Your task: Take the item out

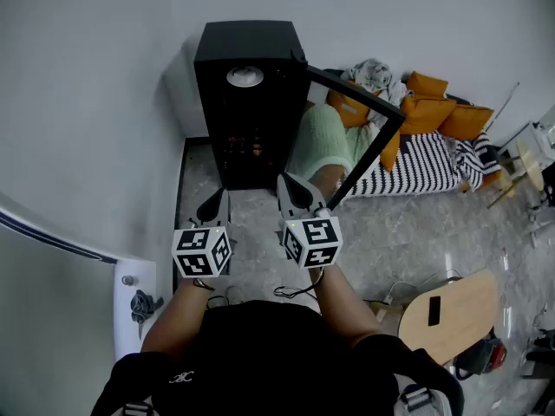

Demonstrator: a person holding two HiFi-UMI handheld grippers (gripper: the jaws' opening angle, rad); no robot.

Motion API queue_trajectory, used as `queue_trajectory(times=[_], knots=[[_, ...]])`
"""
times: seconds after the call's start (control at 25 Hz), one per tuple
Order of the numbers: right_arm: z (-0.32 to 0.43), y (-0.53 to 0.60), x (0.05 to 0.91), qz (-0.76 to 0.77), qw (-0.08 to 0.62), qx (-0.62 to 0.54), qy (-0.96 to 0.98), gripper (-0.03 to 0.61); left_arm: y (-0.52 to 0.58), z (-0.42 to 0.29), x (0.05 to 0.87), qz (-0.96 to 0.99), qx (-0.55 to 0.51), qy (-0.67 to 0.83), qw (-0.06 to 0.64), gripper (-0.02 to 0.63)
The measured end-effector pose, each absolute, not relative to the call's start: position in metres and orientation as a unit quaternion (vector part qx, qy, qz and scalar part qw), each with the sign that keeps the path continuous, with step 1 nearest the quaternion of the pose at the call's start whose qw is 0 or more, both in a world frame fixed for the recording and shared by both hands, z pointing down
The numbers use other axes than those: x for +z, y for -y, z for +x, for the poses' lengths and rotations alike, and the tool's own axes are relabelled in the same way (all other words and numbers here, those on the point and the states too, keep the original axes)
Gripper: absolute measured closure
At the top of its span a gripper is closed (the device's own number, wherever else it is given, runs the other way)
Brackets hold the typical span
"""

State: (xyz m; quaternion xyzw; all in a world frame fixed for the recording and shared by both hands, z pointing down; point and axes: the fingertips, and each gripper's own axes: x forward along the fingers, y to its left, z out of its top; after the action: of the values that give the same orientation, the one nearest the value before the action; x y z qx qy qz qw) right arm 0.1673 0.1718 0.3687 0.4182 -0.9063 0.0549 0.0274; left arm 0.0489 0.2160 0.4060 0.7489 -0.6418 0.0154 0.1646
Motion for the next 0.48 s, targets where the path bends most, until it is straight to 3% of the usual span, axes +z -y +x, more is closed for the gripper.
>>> queue_trajectory(times=[0.48], knots=[[0.109, -0.166, 0.367, 0.421, 0.015, 0.049, 0.906, 0.572, -0.208, -0.009, 0.401, 0.750, -0.003, 0.642, 0.157, 0.606]])
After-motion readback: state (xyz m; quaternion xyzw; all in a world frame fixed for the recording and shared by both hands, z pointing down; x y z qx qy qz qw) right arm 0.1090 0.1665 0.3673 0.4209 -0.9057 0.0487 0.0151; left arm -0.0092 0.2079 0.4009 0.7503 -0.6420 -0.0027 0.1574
